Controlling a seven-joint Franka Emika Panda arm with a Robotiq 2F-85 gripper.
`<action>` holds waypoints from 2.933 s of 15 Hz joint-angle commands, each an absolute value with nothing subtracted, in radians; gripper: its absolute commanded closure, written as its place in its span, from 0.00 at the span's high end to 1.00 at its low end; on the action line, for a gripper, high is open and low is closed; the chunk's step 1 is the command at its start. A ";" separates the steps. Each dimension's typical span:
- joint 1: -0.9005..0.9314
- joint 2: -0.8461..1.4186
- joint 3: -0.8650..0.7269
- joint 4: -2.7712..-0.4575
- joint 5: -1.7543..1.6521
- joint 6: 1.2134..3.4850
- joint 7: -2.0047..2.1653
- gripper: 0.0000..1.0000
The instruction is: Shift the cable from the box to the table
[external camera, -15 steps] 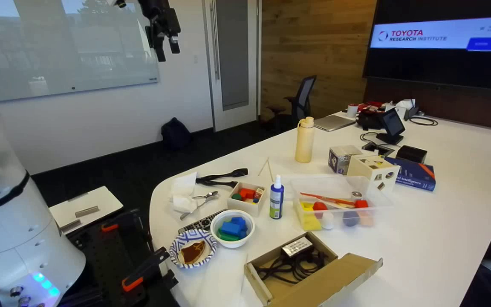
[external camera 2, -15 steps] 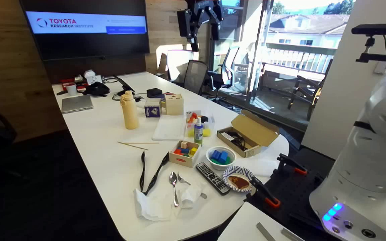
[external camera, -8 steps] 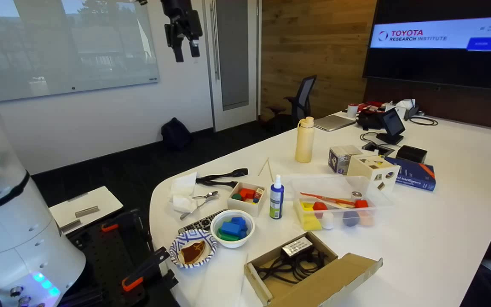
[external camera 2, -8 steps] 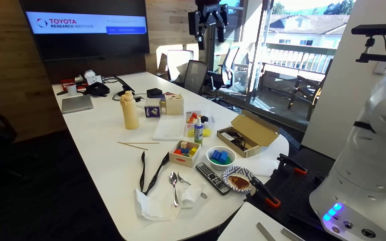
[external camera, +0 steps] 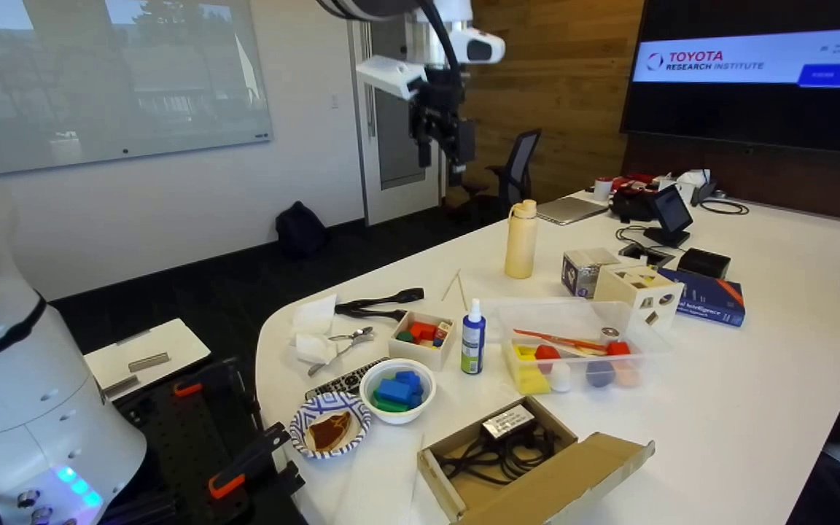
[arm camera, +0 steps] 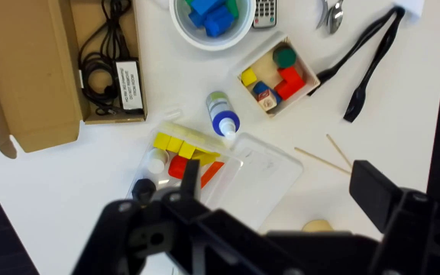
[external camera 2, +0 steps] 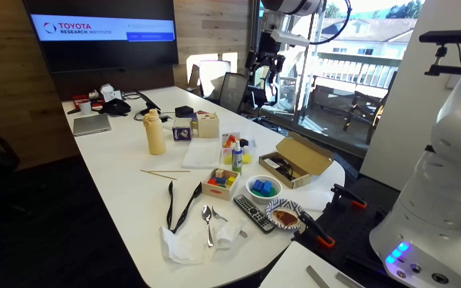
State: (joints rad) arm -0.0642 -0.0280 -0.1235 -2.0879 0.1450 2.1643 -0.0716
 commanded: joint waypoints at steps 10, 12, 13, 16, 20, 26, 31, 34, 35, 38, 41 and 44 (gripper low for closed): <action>-0.255 0.382 -0.080 -2.080 0.463 2.668 -0.128 1.00; -0.255 0.376 -0.079 -2.079 0.463 2.668 -0.128 1.00; -0.237 0.380 -0.097 -2.076 0.438 2.676 -0.084 1.00; -0.248 0.497 -0.127 -1.968 0.402 2.622 0.041 1.00; -0.275 0.663 -0.150 -1.815 0.402 2.584 0.188 1.00; -0.278 0.886 -0.183 -1.625 0.415 2.567 0.419 1.00; -0.278 0.996 -0.205 -1.553 0.426 2.539 0.578 1.00; -0.282 1.024 -0.212 -1.557 0.431 2.522 0.642 1.00; -0.281 1.024 -0.214 -1.572 0.434 2.528 0.662 1.00; -0.282 1.040 -0.216 -1.588 0.442 2.542 0.718 1.00; -0.287 1.063 -0.214 -1.588 0.445 2.537 0.773 1.00; -0.288 1.081 -0.217 -1.593 0.447 2.545 0.824 1.00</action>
State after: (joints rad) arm -0.2906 1.0772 -0.2090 -1.5881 0.4329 2.5649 0.7717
